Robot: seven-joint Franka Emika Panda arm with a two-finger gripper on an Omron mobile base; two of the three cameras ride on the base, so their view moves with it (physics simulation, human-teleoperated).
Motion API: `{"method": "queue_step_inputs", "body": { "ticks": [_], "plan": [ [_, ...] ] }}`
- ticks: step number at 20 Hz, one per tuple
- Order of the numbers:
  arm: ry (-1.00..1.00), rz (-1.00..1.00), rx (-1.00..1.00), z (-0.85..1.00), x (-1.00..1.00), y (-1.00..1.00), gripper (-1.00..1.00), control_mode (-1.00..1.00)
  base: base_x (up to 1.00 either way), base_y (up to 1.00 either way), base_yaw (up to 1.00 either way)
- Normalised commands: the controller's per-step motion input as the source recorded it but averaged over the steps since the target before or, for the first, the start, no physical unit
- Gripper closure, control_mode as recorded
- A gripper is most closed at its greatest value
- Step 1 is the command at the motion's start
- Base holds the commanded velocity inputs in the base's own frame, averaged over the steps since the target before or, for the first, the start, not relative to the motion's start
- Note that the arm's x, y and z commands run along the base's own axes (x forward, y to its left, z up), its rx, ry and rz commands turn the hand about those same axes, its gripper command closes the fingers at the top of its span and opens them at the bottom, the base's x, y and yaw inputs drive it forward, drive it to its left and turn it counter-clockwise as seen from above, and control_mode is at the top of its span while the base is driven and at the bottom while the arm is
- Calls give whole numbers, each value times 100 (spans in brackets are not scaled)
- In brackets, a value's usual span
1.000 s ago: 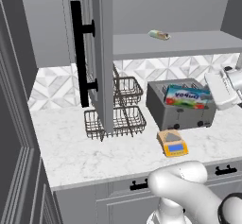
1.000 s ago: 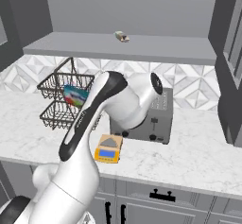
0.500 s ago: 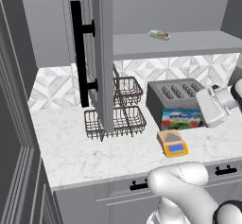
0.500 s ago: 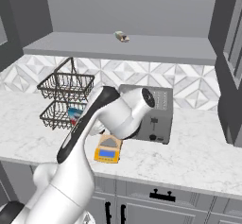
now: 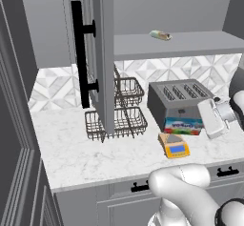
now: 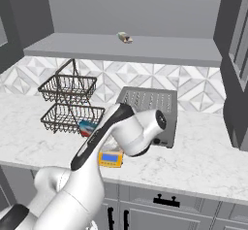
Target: Pick the boxed food and place it on the digital scale for weighing, and close the cabinet.
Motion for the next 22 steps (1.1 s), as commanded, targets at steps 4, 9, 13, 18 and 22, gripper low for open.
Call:
{"method": "queue_step_inputs", "body": {
  "ticks": [4, 9, 13, 18, 22],
  "plan": [
    [5, 2, 0, -41, 23, -1, 100, -100, 0, 0, 0],
    [10, 0, 0, -39, 26, 0, 100, -100, 0, 0, 0],
    [1, 1, 0, -33, 26, -1, 100, -100, 0, 0, 0],
    [0, 0, 0, -40, 19, 0, 100, -100, 0, 0, 0],
    [0, 0, 0, -28, 15, 0, 100, -100, 0, 0, 0]
  ]
}}
